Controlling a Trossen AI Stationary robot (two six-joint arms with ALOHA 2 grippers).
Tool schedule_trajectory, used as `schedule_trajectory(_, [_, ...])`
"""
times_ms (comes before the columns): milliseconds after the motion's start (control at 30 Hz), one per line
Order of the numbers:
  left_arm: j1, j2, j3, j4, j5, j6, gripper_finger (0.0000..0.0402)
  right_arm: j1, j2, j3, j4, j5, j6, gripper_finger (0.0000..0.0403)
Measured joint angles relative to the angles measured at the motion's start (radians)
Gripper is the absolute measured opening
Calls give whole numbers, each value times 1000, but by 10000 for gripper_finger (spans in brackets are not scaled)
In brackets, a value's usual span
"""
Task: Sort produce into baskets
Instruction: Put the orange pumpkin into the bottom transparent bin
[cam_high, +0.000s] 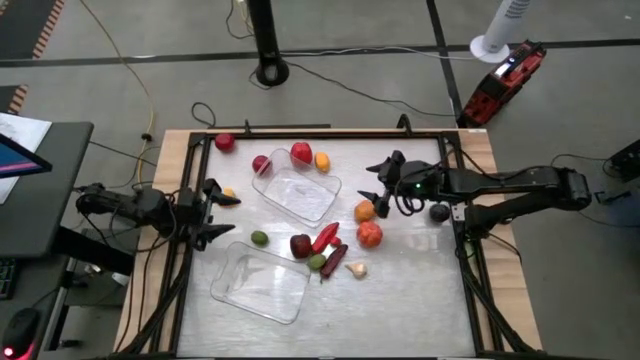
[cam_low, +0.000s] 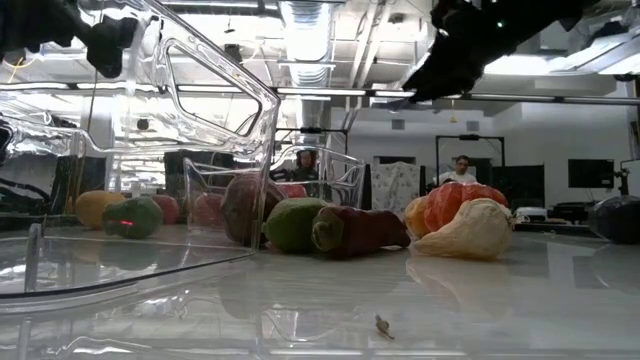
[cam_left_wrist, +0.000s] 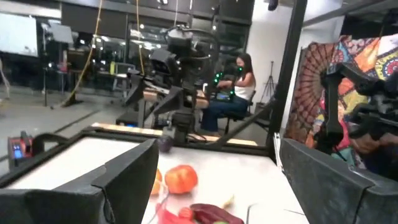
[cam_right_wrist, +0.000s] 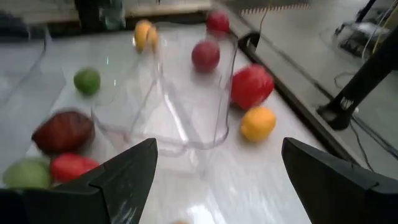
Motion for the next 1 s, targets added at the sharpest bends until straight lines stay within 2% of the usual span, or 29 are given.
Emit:
schedule_trajectory(167, [-70,66,-1,-9,-87,-10,322,23,-4,-33,-21,16,14,372])
schedule_trajectory(300, [-118,123,0,36,-158,51,322,14,-25,-67,18,29,-4,372])
schedule_trajectory(667, [-187,129,23,8,-264,89,322,-23,-62,-69,-53,-31,6,372])
schedule_trajectory(800, [-198,129,23,3,-270,89,322,-24,-62,-71,-72,-40,7,372])
schedule_trajectory(1000, [-201,129,23,-9,-296,127,322,-65,-82,-196,78,-59,10,358])
